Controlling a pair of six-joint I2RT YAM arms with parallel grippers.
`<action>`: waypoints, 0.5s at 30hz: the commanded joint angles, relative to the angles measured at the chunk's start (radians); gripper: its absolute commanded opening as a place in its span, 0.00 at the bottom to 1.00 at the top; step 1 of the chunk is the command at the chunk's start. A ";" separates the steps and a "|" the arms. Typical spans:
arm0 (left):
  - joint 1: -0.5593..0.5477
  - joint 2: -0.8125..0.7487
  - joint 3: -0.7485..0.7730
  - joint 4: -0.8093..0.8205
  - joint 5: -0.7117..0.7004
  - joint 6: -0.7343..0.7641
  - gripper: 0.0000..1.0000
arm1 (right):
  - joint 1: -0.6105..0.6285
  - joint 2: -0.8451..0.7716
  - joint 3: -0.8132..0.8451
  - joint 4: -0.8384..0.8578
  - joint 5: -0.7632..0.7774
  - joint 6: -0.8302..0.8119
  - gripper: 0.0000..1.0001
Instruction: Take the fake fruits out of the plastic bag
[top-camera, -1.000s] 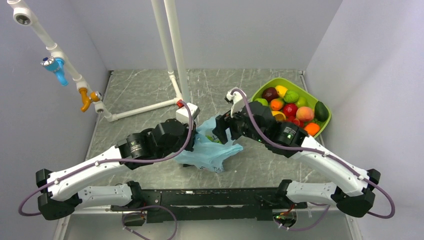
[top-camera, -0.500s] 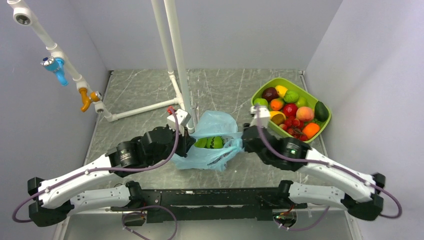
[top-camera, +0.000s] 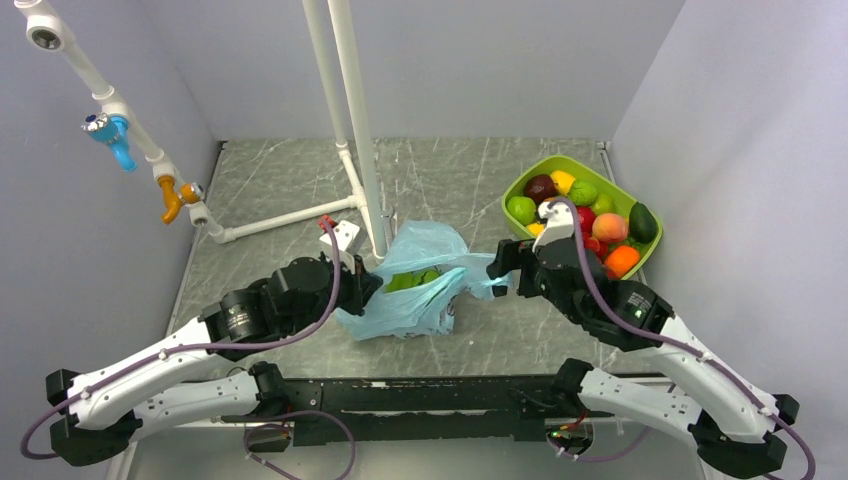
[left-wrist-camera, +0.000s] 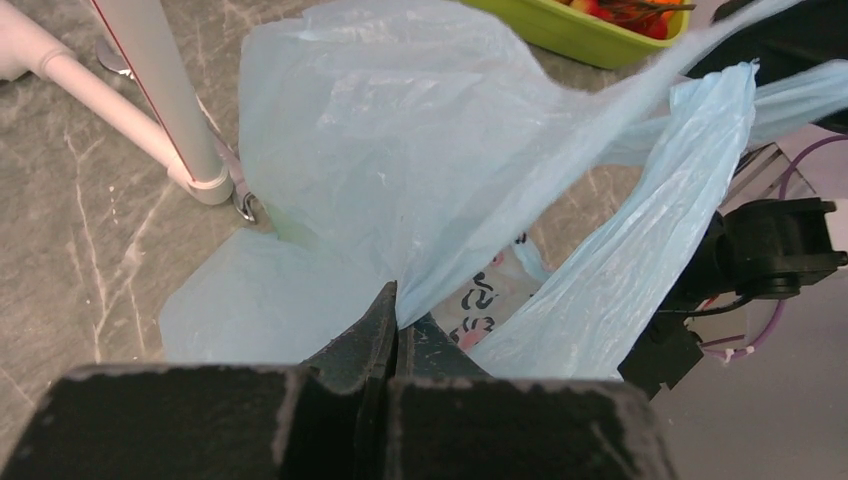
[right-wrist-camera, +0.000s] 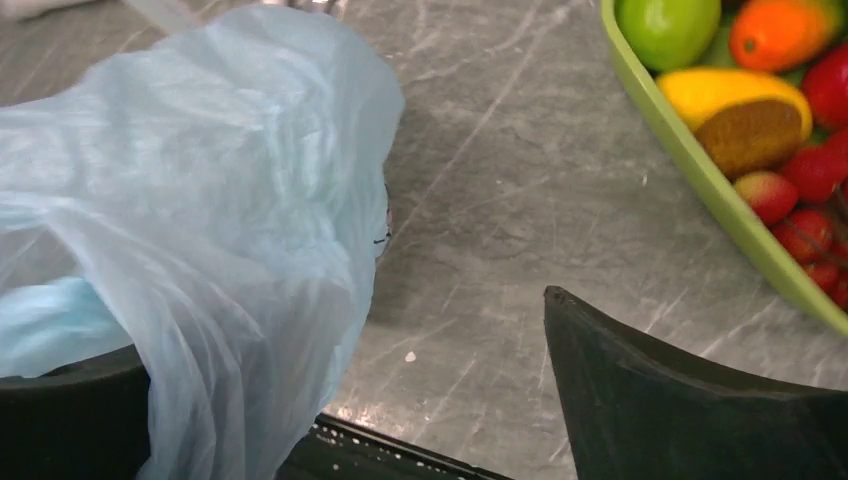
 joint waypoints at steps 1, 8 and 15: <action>0.003 0.006 -0.003 0.011 0.016 0.015 0.00 | -0.002 0.033 0.224 -0.076 -0.242 -0.161 0.99; 0.003 0.016 0.008 0.031 0.023 0.024 0.00 | -0.002 0.091 0.403 0.038 -0.724 -0.272 0.99; 0.003 0.023 0.039 0.012 0.011 0.026 0.00 | 0.000 0.122 0.402 -0.005 -0.351 -0.265 1.00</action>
